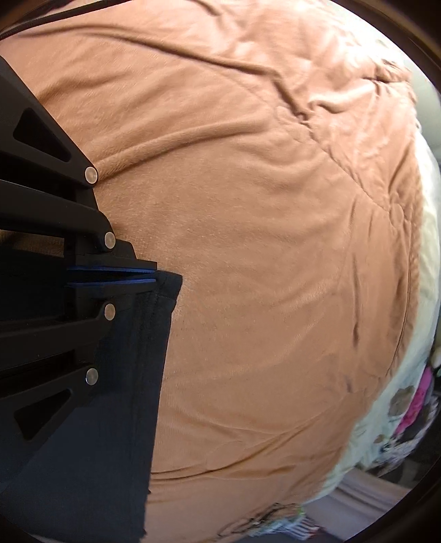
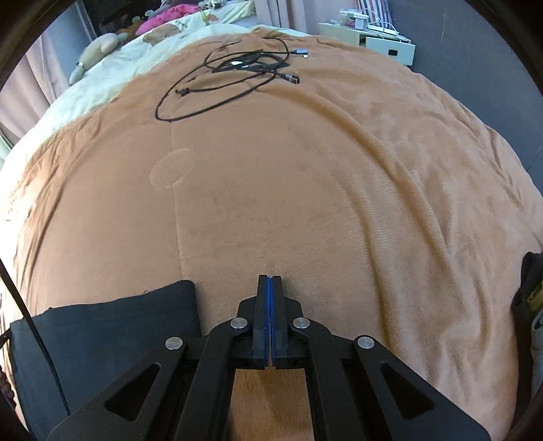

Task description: Fold small clothes

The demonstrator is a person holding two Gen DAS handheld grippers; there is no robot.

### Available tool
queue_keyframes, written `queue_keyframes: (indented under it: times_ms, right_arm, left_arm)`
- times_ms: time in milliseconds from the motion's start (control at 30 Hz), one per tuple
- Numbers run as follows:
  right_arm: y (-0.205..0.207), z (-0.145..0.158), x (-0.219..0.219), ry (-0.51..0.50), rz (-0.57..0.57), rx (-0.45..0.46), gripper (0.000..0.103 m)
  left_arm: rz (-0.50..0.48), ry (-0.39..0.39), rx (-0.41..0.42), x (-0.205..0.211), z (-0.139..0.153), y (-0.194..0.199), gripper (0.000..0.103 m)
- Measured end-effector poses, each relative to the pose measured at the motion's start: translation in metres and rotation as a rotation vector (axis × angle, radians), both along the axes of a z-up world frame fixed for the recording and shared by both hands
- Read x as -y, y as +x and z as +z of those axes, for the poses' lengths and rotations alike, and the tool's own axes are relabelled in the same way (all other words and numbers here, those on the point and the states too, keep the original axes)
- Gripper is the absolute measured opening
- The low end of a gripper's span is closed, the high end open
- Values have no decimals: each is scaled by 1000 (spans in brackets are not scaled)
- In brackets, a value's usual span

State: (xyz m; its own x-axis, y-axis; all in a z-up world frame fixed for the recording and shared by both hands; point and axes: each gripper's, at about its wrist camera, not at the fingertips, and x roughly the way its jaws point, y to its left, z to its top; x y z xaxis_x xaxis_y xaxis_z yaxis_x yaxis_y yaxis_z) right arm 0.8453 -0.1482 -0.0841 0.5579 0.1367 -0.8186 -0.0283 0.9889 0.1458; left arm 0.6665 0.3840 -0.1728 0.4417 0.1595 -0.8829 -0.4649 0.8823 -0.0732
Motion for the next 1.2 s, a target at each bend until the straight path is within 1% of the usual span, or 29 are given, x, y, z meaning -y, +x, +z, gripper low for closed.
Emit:
queue_keyframes:
  times_ms: [67, 133, 233, 267, 300, 333, 367, 400, 433, 500, 600, 667, 800, 900, 967, 1200]
  right_arm:
    - [-9, 8, -2, -16, 23, 11, 0]
    - [-20, 14, 1, 4, 45, 1, 0]
    - [-41, 23, 4, 34, 74, -5, 0]
    - [-46, 26, 9, 39, 82, -6, 2]
    - [-56, 29, 13, 46, 88, -4, 5]
    - [-64, 31, 17, 53, 93, -4, 21]
    - [-72, 34, 21, 62, 97, -3, 44]
    - [-83, 36, 24, 70, 99, 7, 54]
    - [-95, 38, 26, 73, 99, 19, 59]
    - [-116, 42, 39, 92, 109, 7, 59]
    - [-141, 43, 48, 95, 123, 5, 59]
    - [-156, 45, 52, 104, 136, 12, 59]
    - [-193, 40, 63, 133, 144, -11, 59]
    - [-215, 34, 69, 141, 136, -31, 59]
    - [-228, 31, 73, 148, 127, -35, 59]
    - [-270, 19, 85, 204, 74, -58, 59]
  left_arm:
    - [18, -6, 13, -4, 8, -5, 5]
    - [52, -30, 43, -9, 18, -17, 5]
    - [52, -67, 76, -7, 31, -40, 6]
    - [45, -67, 79, -4, 34, -47, 10]
    - [36, -74, 85, 0, 38, -58, 21]
    - [33, -88, 91, 4, 40, -69, 29]
    - [30, -98, 99, 7, 42, -81, 43]
    - [24, -98, 112, 11, 45, -91, 48]
    - [18, -91, 122, 16, 48, -97, 49]
    - [14, -93, 124, 26, 49, -117, 49]
    - [19, -124, 118, 38, 46, -148, 49]
    - [21, -131, 114, 48, 41, -171, 49]
    - [20, -161, 100, 61, 25, -205, 49]
    - [36, -183, 100, 67, 15, -231, 49]
    - [50, -217, 105, 69, 9, -249, 49]
    - [93, -273, 127, 69, 1, -299, 49]
